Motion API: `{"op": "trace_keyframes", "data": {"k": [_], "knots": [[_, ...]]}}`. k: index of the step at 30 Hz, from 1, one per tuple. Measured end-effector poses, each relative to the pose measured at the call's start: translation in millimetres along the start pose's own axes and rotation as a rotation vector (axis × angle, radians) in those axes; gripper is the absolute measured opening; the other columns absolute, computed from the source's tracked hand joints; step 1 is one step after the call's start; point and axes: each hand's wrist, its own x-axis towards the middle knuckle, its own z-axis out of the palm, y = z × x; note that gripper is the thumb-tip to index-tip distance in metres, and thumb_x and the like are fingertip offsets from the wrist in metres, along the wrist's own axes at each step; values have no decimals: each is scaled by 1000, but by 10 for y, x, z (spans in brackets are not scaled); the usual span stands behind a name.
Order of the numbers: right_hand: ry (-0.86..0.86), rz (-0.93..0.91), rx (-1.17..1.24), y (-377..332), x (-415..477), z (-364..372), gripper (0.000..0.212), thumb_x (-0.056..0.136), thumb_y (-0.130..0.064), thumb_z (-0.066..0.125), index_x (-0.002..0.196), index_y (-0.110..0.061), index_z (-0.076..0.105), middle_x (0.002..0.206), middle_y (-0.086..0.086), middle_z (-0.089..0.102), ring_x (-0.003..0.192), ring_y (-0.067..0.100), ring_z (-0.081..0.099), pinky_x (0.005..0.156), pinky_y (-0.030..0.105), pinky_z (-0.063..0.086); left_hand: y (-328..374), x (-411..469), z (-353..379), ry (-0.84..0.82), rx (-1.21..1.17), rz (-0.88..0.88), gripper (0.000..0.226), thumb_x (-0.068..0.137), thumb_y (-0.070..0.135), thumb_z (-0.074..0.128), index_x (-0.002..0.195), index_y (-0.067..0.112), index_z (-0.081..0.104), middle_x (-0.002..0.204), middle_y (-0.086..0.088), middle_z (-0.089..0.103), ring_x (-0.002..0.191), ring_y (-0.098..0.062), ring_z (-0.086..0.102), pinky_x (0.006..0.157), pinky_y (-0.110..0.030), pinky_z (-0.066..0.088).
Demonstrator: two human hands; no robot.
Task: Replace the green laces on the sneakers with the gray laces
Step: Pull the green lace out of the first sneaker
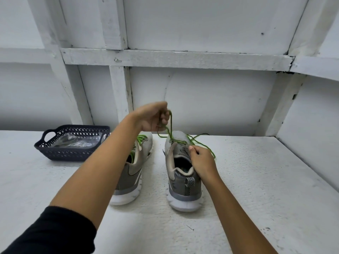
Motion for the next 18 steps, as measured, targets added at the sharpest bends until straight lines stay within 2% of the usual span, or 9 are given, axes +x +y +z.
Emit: {"op": "trace_keyframes", "data": {"k": [2, 4, 6, 8, 9, 11, 14, 16, 18], "knots": [[0, 5, 6, -13, -5, 3, 33, 100, -22, 42, 80, -6, 63, 75, 7, 60, 72, 20, 51, 59, 27, 37, 85, -98, -55, -59, -127, 114, 27, 90, 15, 34, 68, 15, 50, 54, 7, 44, 48, -7, 45, 58, -22, 44], [6, 12, 16, -20, -8, 5, 31, 100, -23, 42, 93, -5, 67, 86, 10, 64, 80, 21, 55, 68, 29, 42, 92, -88, -69, -23, -70, 211, 26, 92, 15, 39, 79, 14, 62, 65, 5, 54, 59, -8, 54, 65, -25, 49], [10, 9, 16, -18, -6, 4, 31, 100, -22, 42, 92, -7, 67, 85, 8, 64, 81, 22, 55, 70, 29, 41, 9, 16, -61, 150, 202, 223, 25, 94, 15, 43, 88, 13, 67, 81, 1, 57, 72, -12, 54, 67, -27, 48], [7, 1, 18, -19, -8, 4, 31, 99, -22, 42, 87, -8, 66, 79, 6, 61, 78, 22, 53, 65, 28, 38, -147, 166, -62, 359, 573, 166, 23, 94, 9, 44, 98, 6, 67, 93, -7, 58, 76, -17, 52, 64, -27, 47], [6, 0, 21, -24, -10, 2, 31, 99, -22, 42, 89, -7, 67, 80, 7, 62, 79, 22, 53, 66, 28, 38, -245, 235, -61, 408, 754, 111, 24, 94, 5, 43, 104, 2, 65, 96, -12, 60, 75, -20, 54, 62, -28, 48], [8, 2, 14, -23, -8, 1, 31, 99, -22, 42, 89, -6, 67, 82, 8, 62, 80, 22, 53, 65, 28, 38, -442, 326, -34, 354, 981, -22, 25, 91, 1, 42, 108, -4, 61, 94, -17, 62, 69, -23, 56, 60, -29, 50], [0, 5, -9, 3, 8, 15, 31, 99, -22, 42, 81, -7, 62, 75, 5, 57, 76, 21, 49, 58, 28, 34, -635, 395, 72, 256, 1030, -41, 24, 90, 7, 48, 105, -2, 64, 82, -12, 57, 67, -20, 54, 57, -26, 50], [-3, 16, 2, 13, 24, 23, 30, 99, -20, 42, 83, -6, 63, 79, 8, 60, 75, 20, 50, 59, 27, 34, -691, 443, 122, 309, 1070, 62, 28, 89, 9, 51, 110, 4, 68, 90, -14, 63, 81, -28, 60, 64, -28, 50], [-6, 13, 9, 9, 20, 14, 32, 99, -20, 42, 79, -5, 60, 71, 6, 56, 68, 18, 46, 58, 28, 32, -711, 482, 147, 386, 1116, 144, 27, 89, 10, 52, 109, 7, 70, 105, -14, 68, 98, -30, 61, 77, -28, 46]]}}
